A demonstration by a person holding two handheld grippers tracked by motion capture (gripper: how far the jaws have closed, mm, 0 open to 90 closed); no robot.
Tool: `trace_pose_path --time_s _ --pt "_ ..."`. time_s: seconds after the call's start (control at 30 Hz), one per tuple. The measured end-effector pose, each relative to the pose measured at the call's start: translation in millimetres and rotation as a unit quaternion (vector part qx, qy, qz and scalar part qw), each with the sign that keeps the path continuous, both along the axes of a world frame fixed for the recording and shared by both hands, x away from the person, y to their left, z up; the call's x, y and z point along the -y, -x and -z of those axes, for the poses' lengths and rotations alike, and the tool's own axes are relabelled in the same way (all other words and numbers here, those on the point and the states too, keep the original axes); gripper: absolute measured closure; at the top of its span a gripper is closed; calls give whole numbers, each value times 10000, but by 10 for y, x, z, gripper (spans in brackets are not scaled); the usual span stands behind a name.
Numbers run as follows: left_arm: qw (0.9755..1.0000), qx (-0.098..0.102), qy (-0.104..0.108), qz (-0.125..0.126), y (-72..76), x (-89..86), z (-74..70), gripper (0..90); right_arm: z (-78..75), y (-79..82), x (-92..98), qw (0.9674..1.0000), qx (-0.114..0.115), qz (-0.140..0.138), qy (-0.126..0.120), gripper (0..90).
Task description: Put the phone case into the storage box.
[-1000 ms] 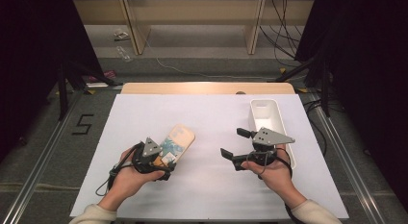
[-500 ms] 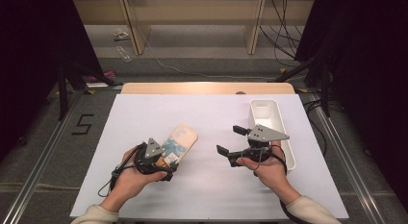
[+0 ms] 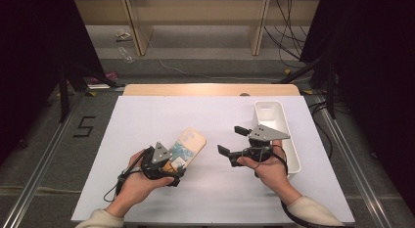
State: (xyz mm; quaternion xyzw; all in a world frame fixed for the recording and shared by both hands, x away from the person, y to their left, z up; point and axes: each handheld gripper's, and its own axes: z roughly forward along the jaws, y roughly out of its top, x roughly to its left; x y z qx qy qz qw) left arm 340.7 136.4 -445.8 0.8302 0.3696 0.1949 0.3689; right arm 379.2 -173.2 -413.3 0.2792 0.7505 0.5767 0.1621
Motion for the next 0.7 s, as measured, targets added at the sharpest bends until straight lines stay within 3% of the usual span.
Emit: trace_pose_path --time_s 0.7 --pt "9998 67 25 175 52 134 5 110 9 -121 -107 10000 -83 34 -3 96"
